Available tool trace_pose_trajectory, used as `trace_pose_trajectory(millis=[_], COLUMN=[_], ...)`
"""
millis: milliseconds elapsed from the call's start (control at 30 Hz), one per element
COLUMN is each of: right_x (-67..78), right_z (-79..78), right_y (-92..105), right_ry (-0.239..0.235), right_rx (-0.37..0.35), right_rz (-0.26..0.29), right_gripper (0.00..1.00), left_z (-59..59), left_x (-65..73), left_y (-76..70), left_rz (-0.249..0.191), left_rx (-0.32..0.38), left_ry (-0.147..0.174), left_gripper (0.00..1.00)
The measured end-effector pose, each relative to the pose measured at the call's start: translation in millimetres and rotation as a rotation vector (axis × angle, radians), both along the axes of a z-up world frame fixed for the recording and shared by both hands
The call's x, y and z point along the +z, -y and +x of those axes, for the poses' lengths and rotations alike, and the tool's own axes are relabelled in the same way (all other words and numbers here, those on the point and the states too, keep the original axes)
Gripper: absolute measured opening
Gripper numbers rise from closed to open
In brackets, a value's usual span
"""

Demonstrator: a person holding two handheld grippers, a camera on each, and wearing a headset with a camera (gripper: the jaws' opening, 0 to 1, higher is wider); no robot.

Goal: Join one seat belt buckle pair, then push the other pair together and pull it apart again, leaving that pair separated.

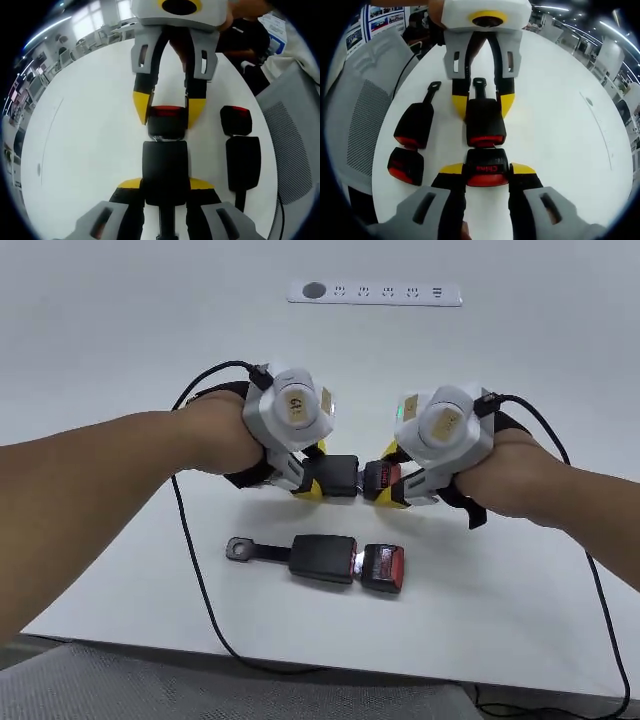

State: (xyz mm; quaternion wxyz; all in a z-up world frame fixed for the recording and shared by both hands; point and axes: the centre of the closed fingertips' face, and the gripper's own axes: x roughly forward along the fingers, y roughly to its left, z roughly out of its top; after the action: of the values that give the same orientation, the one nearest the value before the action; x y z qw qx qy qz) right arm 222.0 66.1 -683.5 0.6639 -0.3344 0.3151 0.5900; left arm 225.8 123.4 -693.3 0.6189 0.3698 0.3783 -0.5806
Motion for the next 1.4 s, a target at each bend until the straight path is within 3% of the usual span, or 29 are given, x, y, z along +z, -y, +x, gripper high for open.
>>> trace_pose_trajectory(millis=[333, 1033, 1400], right_x=[-9.1, -8.4, -7.1], right_z=[3.4, 4.0, -0.4], right_y=[1.8, 2.3, 2.2], right_ry=[-0.007, -0.031, -0.015], right_rx=[0.001, -0.008, -0.009], right_rz=[0.002, 0.008, -0.003], right_gripper=[0.31, 0.32, 0.32], left_z=[1.6, 0.9, -2.6], left_x=[-1.8, -1.2, -0.1], left_y=[-0.6, 2.1, 2.9], left_rz=[-0.010, -0.019, -0.017], left_rx=[0.004, 0.006, 0.004], left_ry=[0.004, 0.007, 0.006], left_gripper=[0.31, 0.31, 0.31])
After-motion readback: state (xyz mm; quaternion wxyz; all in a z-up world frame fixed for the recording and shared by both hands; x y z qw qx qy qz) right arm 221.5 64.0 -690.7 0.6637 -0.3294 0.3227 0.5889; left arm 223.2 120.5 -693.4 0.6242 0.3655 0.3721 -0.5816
